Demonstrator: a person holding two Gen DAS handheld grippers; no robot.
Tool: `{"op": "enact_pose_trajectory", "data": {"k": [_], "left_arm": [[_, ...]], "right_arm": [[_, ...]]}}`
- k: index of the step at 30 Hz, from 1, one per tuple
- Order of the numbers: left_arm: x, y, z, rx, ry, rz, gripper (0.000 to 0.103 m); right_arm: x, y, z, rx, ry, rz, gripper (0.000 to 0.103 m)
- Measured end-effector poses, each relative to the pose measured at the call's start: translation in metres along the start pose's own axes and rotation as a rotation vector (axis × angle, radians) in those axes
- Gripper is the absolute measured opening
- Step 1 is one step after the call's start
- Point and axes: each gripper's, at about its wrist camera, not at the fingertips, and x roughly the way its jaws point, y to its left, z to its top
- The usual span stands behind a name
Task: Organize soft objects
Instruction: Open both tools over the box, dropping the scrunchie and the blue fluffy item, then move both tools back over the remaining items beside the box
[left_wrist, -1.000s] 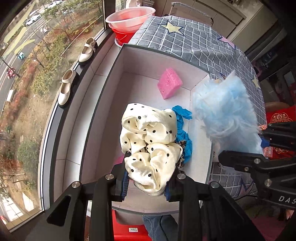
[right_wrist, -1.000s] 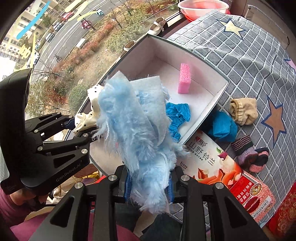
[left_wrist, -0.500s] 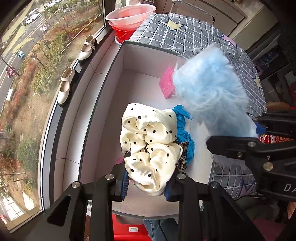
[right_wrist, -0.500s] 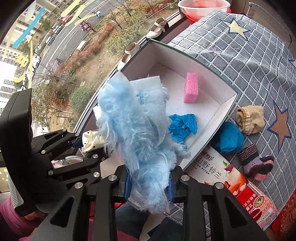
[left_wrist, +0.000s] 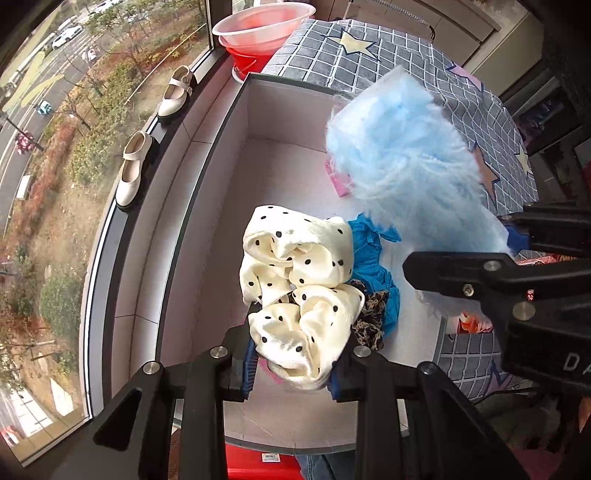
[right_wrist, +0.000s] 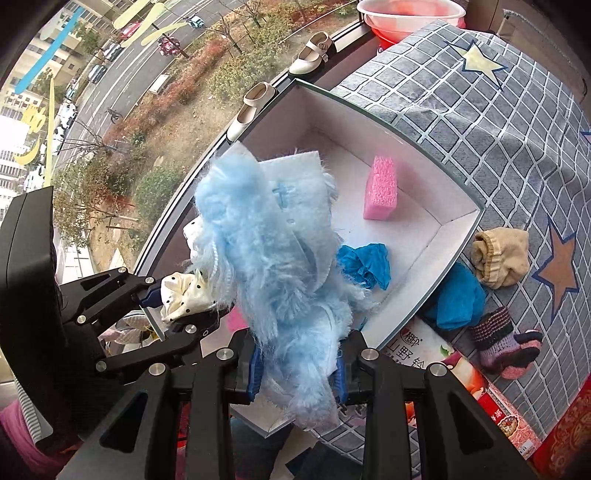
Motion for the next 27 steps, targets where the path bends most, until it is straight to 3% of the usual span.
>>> {"op": "enact_pose_trajectory", "data": {"k": [4, 5, 7, 9, 10, 11, 13, 16, 18, 22, 25, 27], "left_arm": [[0.002, -0.001, 0.001, 0.006, 0.002, 0.008, 0.032], [0.002, -0.001, 0.001, 0.010, 0.001, 0.013, 0.036], [0.002, -0.002, 0.001, 0.017, -0.006, 0.019, 0.050], [-0.001, -0.004, 0.000, 0.022, -0.022, 0.035, 0.071], [-0.002, -0.004, 0.000, 0.023, -0.028, 0.040, 0.075], [-0.003, -0.004, 0.000, 0.022, -0.032, 0.050, 0.081], [-0.004, -0.004, -0.001, 0.019, -0.048, 0.068, 0.081], [-0.008, -0.002, 0.000, -0.001, -0.077, 0.075, 0.087], [-0.010, -0.001, 0.002, -0.015, -0.084, 0.081, 0.102], [-0.012, -0.003, 0.006, -0.015, -0.072, 0.094, 0.103], [-0.015, -0.008, 0.009, -0.004, -0.075, 0.109, 0.103], [-0.017, -0.012, 0.010, -0.002, -0.075, 0.103, 0.103]], "right_arm": [[0.003, -0.002, 0.007, 0.002, 0.002, -0.006, 0.031], [0.003, -0.002, 0.008, 0.002, 0.001, -0.008, 0.031], [0.002, -0.002, 0.009, 0.000, -0.001, -0.010, 0.032], [0.002, -0.002, 0.010, 0.003, 0.002, -0.008, 0.032], [0.002, -0.003, 0.010, 0.007, 0.003, -0.004, 0.037], [0.002, -0.004, 0.011, 0.011, 0.003, -0.001, 0.052], [0.000, -0.004, 0.011, 0.014, -0.004, -0.001, 0.068], [-0.004, -0.005, 0.011, 0.019, -0.011, -0.012, 0.083], [-0.006, -0.007, 0.010, 0.031, -0.017, -0.023, 0.084], [-0.011, -0.017, 0.008, 0.082, -0.005, -0.022, 0.084], [-0.019, -0.030, 0.003, 0.137, 0.003, 0.037, 0.085], [-0.025, -0.037, -0.001, 0.163, -0.006, 0.055, 0.102]]}}
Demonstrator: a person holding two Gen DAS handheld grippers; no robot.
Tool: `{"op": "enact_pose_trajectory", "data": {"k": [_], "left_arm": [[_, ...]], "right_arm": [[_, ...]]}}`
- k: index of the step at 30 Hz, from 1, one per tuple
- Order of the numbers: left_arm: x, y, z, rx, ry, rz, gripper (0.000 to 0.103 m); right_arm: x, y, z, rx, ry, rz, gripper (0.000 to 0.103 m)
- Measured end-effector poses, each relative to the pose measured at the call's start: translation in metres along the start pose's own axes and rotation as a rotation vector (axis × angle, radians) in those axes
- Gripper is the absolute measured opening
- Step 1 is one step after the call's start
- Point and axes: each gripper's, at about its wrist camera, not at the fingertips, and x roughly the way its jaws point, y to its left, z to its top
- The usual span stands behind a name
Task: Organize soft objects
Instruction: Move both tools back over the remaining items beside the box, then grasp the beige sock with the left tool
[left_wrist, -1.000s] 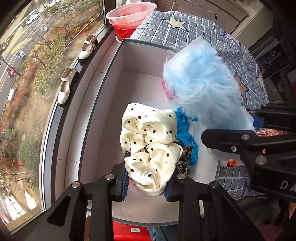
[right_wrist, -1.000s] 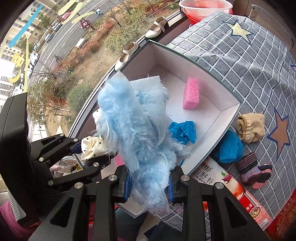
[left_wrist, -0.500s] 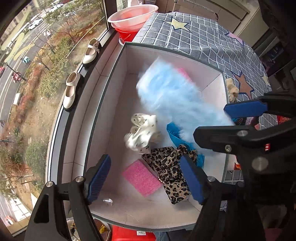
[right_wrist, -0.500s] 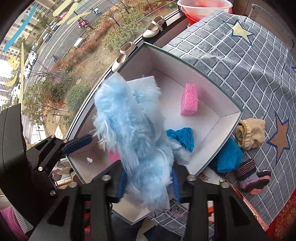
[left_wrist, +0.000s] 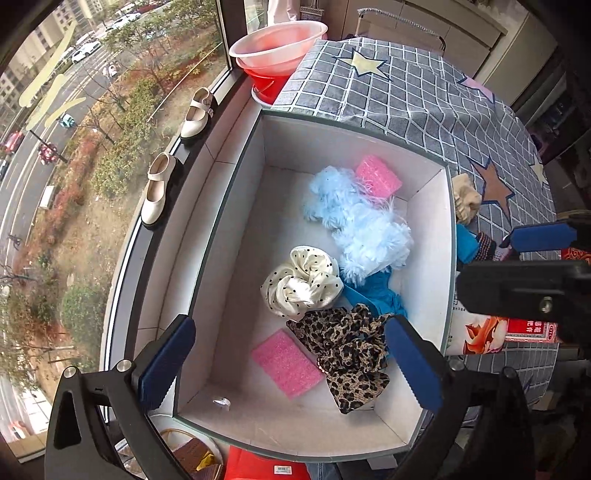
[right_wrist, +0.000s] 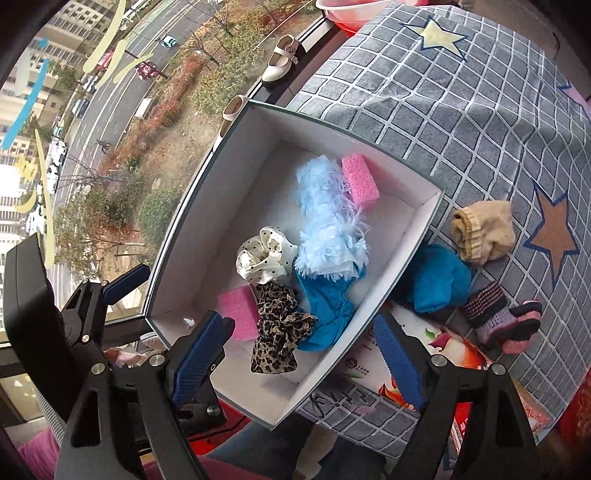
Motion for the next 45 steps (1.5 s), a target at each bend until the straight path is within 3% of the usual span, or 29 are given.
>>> {"op": "enact_pose_trajectory", "data": {"k": [22, 28, 32, 37, 40, 45], "left_arm": [[-0.019, -0.063, 0.017, 0.130, -0.030, 0.033, 0.103], [-0.017, -0.082, 0.025, 0.155, 0.007, -0.021, 0.103], [-0.024, -0.101, 0.040, 0.207, 0.005, -0.055, 0.103], [-0.027, -0.141, 0.063, 0.303, 0.003, -0.089, 0.103], [-0.016, -0.174, 0.080, 0.381, 0.019, -0.088, 0.103], [0.032, -0.227, 0.116, 0.487, 0.090, -0.055, 0.103]], "right_arm": [[-0.060, -0.053, -0.029, 0.100, -0.120, 0.042, 0.103], [-0.072, -0.081, -0.040, 0.151, -0.127, 0.073, 0.103], [-0.093, -0.118, -0.051, 0.207, -0.147, 0.080, 0.103], [-0.107, -0.197, -0.067, 0.374, -0.162, 0.015, 0.103], [-0.094, -0.243, -0.078, 0.490, -0.117, -0.001, 0.103], [-0.051, -0.294, -0.086, 0.571, -0.035, 0.004, 0.103]]}}
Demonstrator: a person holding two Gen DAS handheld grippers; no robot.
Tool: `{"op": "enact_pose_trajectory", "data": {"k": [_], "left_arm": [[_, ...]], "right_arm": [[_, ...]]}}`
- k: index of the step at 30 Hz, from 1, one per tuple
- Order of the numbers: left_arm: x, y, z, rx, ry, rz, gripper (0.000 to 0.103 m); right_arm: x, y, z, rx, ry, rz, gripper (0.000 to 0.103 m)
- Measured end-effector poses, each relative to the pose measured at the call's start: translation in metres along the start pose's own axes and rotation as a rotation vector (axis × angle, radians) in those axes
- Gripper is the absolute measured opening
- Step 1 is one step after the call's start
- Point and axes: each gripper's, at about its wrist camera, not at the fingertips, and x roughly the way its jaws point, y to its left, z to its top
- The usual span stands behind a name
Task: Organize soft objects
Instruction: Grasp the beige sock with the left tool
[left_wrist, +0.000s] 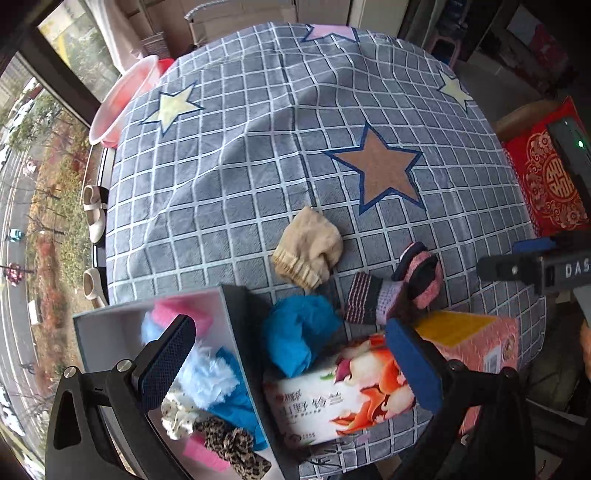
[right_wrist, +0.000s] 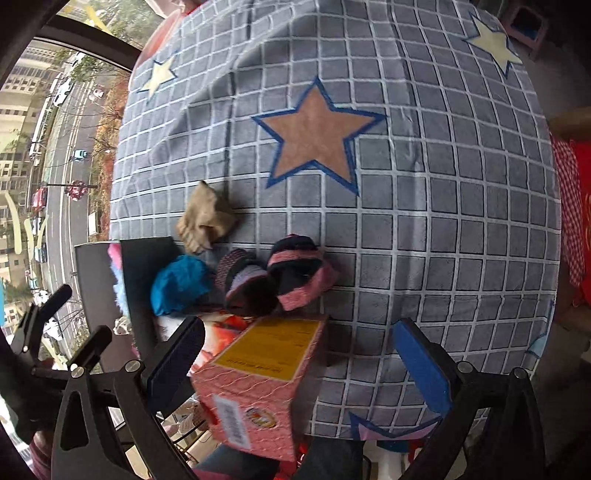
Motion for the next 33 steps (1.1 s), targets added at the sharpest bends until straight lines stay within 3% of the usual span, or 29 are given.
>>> {"op": "enact_pose_trajectory", "data": {"k": [6, 14, 18, 23, 24, 27, 33], "left_arm": [[0.074, -0.015, 0.045, 0.010, 0.126, 0.033, 0.103], [0.132, -0.016, 0.063, -0.052, 0.234, 0.052, 0.103], [0.142, -0.029, 0.068, -0.030, 0.244, 0.062, 0.103], [0.154, -0.034, 0.070, -0.030, 0.267, 0.065, 0.103], [0.157, -0.037, 0.071, -0.033, 0.274, 0.060, 0.103], [0.167, -0.040, 0.073, -0.033, 0.287, 0.063, 0.102], [0.177, -0.041, 0.068, -0.063, 0.290, 0.046, 0.102]], "right_arm": [[0.059, -0.018, 0.022, -0.005, 0.087, -0.006, 0.103], [0.115, -0.015, 0.043, -0.103, 0.169, 0.006, 0.103], [0.118, -0.018, 0.045, -0.140, 0.112, -0.119, 0.103], [0.081, -0.067, 0.048, -0.010, -0.028, -0.306, 0.103], [0.074, -0.076, 0.048, 0.014, -0.038, -0.271, 0.103], [0.068, -0.082, 0.045, 0.031, -0.028, -0.061, 0.103], [0.090, -0.035, 0.046, -0.118, -0.020, -0.033, 0.103]]}}
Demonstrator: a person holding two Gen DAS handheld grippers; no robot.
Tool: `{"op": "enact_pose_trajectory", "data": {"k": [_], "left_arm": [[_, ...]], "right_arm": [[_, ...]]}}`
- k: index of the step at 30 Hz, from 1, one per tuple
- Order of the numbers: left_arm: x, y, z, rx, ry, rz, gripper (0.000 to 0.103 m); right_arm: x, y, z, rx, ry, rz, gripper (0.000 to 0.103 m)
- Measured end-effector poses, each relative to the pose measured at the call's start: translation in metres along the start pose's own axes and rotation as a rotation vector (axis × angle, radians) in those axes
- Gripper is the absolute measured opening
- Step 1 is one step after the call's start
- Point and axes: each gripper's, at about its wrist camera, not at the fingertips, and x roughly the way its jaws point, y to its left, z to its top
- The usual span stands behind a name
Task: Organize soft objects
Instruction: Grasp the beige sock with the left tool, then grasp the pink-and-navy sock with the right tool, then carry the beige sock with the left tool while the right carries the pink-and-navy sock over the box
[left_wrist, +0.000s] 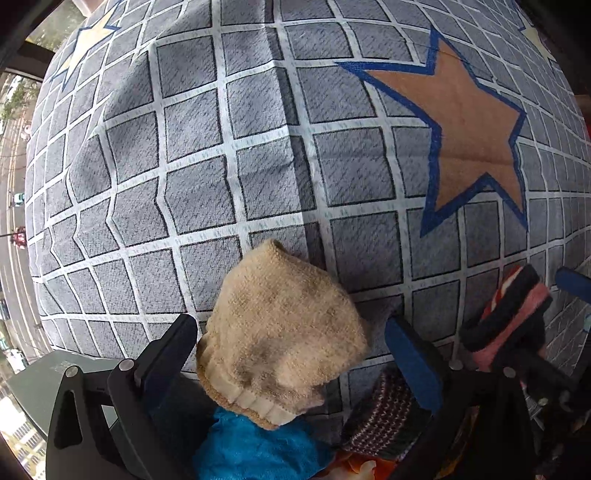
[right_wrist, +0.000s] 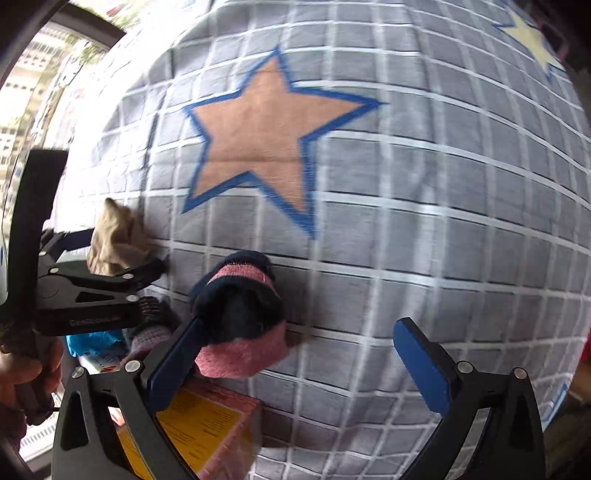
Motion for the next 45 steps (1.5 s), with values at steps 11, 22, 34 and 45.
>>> {"op": "enact_pose_trajectory", "data": {"k": [11, 22, 34, 45], "left_arm": [[0.013, 0.033, -0.011, -0.046, -0.009, -0.048, 0.102], [-0.013, 0.028, -0.026, 0.011, -0.075, -0.069, 0.035], [-0.113, 0.040, -0.061, -0.019, -0.300, -0.110, 0.034], [-0.187, 0.013, -0.119, 0.015, -0.386, -0.137, 0.035]], "right_arm": [[0.034, 0.051, 0.002, -0.132, 0.046, -0.108, 0.103], [0.019, 0.077, -0.020, -0.164, 0.077, -0.023, 0.034], [-0.067, 0.059, -0.038, -0.042, -0.097, 0.078, 0.030], [-0.129, 0.052, -0.054, -0.053, -0.190, 0.125, 0.030]]}}
